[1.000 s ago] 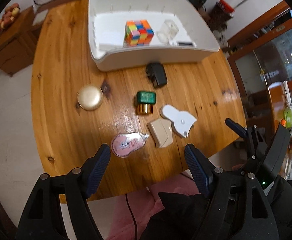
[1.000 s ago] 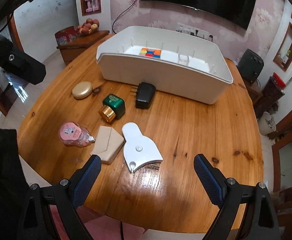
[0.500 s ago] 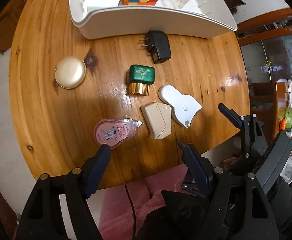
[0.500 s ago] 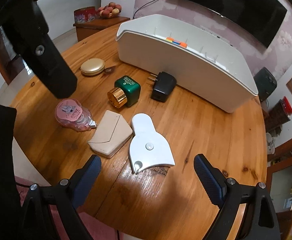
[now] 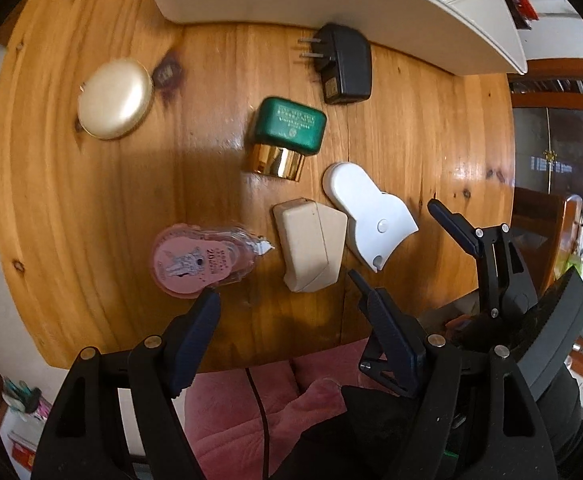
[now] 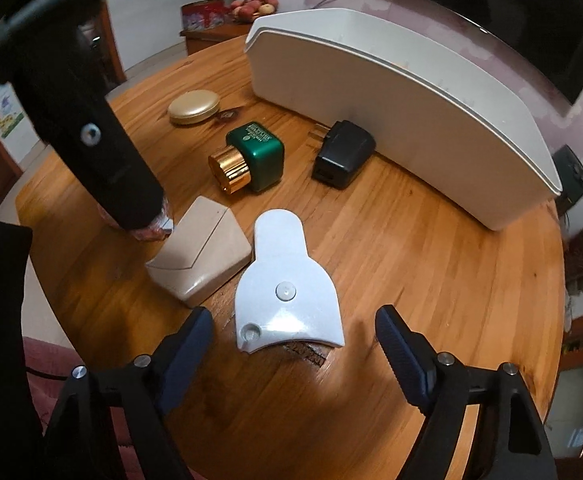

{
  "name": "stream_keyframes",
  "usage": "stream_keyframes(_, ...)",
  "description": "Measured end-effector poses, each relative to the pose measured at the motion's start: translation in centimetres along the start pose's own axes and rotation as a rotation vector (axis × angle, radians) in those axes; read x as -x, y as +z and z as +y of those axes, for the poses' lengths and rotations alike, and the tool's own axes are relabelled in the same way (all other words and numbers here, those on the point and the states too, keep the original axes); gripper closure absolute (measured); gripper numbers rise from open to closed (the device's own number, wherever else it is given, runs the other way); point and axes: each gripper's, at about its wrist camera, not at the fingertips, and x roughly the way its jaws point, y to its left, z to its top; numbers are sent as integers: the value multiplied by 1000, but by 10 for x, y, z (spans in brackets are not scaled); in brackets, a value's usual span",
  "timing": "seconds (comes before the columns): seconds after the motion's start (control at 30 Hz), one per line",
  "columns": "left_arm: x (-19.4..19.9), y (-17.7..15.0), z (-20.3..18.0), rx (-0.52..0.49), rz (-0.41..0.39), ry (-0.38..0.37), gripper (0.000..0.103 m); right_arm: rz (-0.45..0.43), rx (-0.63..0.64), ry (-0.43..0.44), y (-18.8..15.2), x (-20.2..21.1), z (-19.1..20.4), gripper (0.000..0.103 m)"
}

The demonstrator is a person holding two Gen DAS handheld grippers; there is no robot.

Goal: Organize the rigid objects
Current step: 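Grasp the white plastic piece with the right tool while the left tool grasps the beige box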

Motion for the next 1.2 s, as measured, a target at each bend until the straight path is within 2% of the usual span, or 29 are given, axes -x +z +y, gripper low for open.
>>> stream_keyframes(0.2,-12,2,0,58,21,-10,24,-18,37,57,1,-5,-6,27)
stream_keyframes(0.23,-12,0,1,64,21,-5,24,-19,39,65,2,-6,-7,32)
stream_keyframes(0.4,-19,3,1,104,27,5,24,-28,56,106,1,-9,-13,39)
stream_keyframes(0.5,-21,3,6,131,32,11,24,-31,78,142,2,-10,-17,47)
stream_keyframes(0.73,-27,3,11,178,43,12,25,-31,120,170,3,-9,-23,47)
stream_keyframes(0.93,-32,3,17,204,51,6,26,0,108,174,-3,-5,-42,47)
stream_keyframes(1.0,-29,5,17,207,49,8,27,12,93,174,-4,-4,-52,47)
stream_keyframes(1.07,-29,4,17,211,51,8,34,22,83,174,-6,-4,-58,47)
stream_keyframes(1.2,-31,4,21,224,58,7,36,48,56,202,-8,-3,-75,47)
